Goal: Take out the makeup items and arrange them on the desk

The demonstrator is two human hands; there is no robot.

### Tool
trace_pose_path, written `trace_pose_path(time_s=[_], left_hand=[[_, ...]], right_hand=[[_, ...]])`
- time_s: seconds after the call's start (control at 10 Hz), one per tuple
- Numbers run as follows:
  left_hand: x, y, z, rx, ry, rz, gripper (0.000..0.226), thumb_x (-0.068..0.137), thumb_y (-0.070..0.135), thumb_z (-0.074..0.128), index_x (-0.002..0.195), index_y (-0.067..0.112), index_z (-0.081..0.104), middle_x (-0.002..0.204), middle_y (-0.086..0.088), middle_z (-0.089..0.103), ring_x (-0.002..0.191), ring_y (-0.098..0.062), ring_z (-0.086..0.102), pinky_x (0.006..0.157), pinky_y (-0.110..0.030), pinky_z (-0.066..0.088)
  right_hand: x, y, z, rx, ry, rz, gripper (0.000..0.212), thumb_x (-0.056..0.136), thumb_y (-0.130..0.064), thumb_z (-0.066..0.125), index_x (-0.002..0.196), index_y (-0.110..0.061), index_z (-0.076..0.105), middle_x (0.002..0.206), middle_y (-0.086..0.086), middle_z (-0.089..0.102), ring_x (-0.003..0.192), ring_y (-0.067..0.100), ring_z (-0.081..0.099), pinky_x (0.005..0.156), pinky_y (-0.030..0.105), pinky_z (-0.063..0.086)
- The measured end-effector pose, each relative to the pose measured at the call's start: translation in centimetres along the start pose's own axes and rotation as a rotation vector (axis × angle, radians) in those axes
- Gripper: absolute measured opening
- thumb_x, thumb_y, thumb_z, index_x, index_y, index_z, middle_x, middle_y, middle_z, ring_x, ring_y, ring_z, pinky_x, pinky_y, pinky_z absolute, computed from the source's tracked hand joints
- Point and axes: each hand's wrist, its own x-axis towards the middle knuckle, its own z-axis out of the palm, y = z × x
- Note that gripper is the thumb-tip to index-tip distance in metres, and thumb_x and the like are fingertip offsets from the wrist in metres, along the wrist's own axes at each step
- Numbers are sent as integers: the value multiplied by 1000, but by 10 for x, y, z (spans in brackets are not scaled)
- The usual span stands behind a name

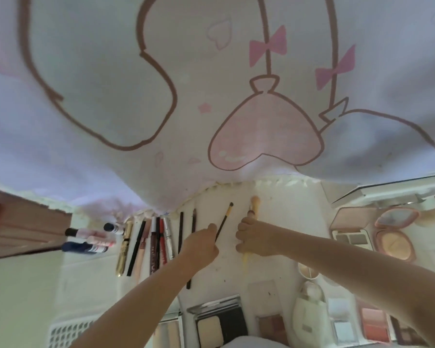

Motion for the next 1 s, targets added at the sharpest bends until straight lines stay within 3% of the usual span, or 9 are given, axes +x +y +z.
trace_pose_path(time_s=[0.1,0.2,0.3,0.4,0.5,0.6,0.7,0.9,1.0], left_hand=[[-16,-2,11,-62,-11,-39,30,92,16,43,118,3,38,102,-14,57,99,-30,58,66,-32,40],[-21,-2,20,-197,4,-126,28,92,16,45,116,2,41,82,-5,50,89,-27,57,68,-33,43],[-20,-2,26,-327,30,-223,28,90,15,47,115,2,44,82,-3,48,81,-18,48,65,-28,38],[-22,-1,30,-351,5,-253,28,91,16,48,115,2,45,109,-13,57,90,-21,53,70,-28,40],[-25,-4,33,-325,-21,-246,28,92,17,46,116,2,46,117,-13,56,100,-24,56,79,-29,45],[-30,-9,32,-298,-44,-226,29,94,18,42,118,2,46,119,-13,55,102,-24,54,81,-29,44],[-37,-10,33,-235,-9,-197,29,95,19,39,118,3,46,119,-13,54,107,-26,55,84,-31,45],[-44,-15,51,-120,206,-72,32,98,18,33,126,8,42,130,-7,44,120,-18,43,96,-26,40],[-43,-15,52,-63,189,14,49,100,22,27,145,5,17,153,-10,16,142,-21,14,116,-26,13]], right_hand=[[17,-8,9,-119,22,-104,22,49,-26,83,53,-31,61,56,-9,58,63,15,56,82,36,49],[28,-11,2,-159,116,-86,24,55,-18,83,52,-24,60,60,-3,60,76,20,45,84,41,44],[34,-18,2,-136,164,-11,22,58,-16,83,62,-19,62,70,-1,65,83,20,52,90,38,45],[29,-27,9,17,110,209,39,39,-23,88,74,-20,70,87,3,71,90,22,67,79,35,56],[22,-36,11,231,165,487,56,39,-15,88,92,-11,71,103,13,69,96,26,67,78,34,56],[14,-43,11,441,119,567,51,90,-1,46,139,-3,33,150,20,23,140,30,23,114,34,23],[10,-47,18,579,87,496,53,97,-1,27,146,-11,9,156,8,-2,145,21,3,116,27,7],[-4,-51,26,640,121,597,58,96,-2,29,146,-12,2,155,10,-7,144,20,5,116,25,10],[-18,-50,16,701,164,649,54,97,-9,31,146,-12,9,156,7,-4,143,19,15,112,20,18]])
